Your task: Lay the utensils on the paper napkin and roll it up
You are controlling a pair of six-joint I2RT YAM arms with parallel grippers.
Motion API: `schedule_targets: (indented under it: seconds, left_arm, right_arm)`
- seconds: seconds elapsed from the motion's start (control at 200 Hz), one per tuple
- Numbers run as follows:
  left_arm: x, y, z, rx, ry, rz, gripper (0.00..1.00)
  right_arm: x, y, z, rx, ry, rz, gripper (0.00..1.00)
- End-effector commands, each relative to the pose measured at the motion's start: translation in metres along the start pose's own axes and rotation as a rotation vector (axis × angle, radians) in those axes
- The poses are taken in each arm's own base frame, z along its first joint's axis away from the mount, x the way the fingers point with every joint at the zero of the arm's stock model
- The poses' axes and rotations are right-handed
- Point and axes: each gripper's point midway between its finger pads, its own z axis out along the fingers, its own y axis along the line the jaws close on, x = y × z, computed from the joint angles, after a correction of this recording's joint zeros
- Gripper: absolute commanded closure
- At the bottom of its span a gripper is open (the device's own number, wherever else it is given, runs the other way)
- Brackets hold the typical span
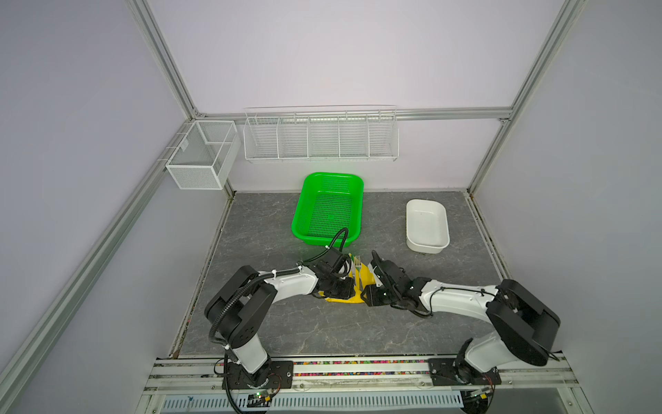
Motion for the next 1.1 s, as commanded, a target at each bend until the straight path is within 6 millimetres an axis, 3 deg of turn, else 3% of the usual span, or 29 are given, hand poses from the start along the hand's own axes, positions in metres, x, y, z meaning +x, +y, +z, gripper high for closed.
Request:
schedule_targets:
  seconds: [0.0,0.55,0.865,1.095]
  left_arm:
    - [-0.001,-0.003,-0.004,0.015,-0.009,0.001,0.88]
    - [-0.004,-0.005,-0.004,0.020,-0.009,0.005,0.88]
    - [-0.002,-0.004,-0.003,0.020,-0.011,0.005,0.88]
    - [-0.004,-0.002,-0.003,0.022,-0.021,-0.001,0.88]
  right_arm:
    - [0.000,-0.008,0.002,0.078,0.000,-0.038,0.55]
    - [-0.007,-0.006,0.009,0.106,-0.021,-0.032,0.68]
    - [-0.011,0.002,0.010,0.108,-0.033,-0.060,0.84]
    - [-0.012,0.004,0.008,0.138,-0.032,-0.085,0.84]
